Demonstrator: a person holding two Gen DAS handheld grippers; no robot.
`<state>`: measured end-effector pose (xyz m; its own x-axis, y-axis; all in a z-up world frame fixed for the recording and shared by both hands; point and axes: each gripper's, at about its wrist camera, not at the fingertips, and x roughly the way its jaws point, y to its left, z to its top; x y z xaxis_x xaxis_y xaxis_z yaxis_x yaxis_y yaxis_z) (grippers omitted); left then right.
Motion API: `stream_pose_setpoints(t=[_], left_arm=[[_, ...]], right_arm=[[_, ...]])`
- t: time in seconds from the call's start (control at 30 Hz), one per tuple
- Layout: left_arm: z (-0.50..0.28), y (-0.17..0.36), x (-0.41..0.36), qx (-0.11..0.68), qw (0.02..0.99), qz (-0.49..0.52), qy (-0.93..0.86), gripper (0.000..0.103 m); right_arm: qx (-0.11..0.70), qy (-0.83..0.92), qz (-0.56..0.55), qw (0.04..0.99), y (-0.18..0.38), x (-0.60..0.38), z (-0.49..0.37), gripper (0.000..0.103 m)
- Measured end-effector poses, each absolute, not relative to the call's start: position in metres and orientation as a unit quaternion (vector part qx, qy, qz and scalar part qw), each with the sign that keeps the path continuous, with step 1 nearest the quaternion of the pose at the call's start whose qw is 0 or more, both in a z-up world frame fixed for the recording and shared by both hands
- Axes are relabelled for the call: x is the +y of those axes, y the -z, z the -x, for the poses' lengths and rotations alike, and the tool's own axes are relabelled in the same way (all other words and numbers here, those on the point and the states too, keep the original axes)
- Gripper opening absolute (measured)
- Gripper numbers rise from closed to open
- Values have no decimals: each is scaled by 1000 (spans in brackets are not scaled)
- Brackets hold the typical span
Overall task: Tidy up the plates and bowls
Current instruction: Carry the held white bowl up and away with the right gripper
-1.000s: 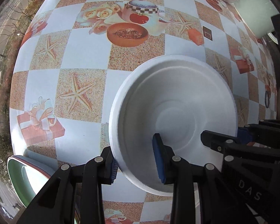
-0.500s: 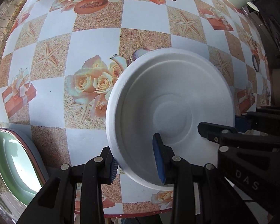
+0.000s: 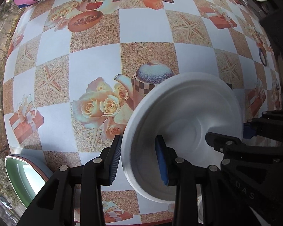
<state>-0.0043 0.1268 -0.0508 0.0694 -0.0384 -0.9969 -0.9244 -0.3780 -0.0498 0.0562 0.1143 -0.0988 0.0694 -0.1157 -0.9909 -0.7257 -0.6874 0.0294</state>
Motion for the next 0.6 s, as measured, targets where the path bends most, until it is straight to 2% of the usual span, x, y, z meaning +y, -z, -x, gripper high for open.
stream_pose_setpoints(t=[0.2, 0.47, 0.6], left_arm=[[-1, 46, 131, 389, 389, 627, -552, 38], [-6, -14, 135, 387, 421, 584, -576, 39], [-18, -35, 124, 393, 443, 565, -574, 43]], right_arm=[[329, -625, 662, 254, 75, 123, -66, 24], [308, -659, 637, 254, 22, 127, -69, 24], [300, -669, 628, 259, 3, 119, -83, 24]])
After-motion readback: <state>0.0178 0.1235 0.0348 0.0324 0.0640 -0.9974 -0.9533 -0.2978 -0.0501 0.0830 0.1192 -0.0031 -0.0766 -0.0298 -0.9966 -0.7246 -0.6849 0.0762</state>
